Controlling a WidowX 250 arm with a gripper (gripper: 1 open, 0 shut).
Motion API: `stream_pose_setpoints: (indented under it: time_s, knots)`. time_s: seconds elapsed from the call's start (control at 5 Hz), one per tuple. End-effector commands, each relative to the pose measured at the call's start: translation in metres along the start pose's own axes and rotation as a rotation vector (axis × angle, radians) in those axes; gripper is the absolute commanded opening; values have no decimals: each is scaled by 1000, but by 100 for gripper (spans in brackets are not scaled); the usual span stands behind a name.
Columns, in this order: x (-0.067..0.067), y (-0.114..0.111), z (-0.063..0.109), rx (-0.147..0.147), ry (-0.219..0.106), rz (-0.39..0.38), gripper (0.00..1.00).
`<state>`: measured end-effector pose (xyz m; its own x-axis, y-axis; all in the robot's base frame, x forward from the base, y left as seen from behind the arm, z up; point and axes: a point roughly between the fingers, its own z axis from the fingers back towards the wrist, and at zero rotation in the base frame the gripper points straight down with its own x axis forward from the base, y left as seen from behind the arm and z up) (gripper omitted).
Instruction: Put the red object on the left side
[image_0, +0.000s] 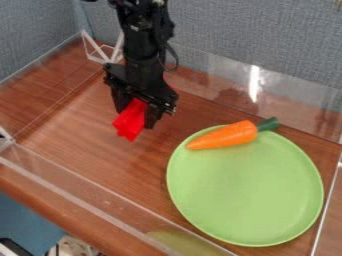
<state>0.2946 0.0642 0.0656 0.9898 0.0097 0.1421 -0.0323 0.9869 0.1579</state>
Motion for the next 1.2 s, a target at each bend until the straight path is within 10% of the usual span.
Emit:
stream_pose_setpoints:
  time_s: [0.0, 1.0]
  knots:
    - [9, 11, 19, 17, -70, 27, 0]
    - [36, -42, 27, 16, -115, 95, 0]
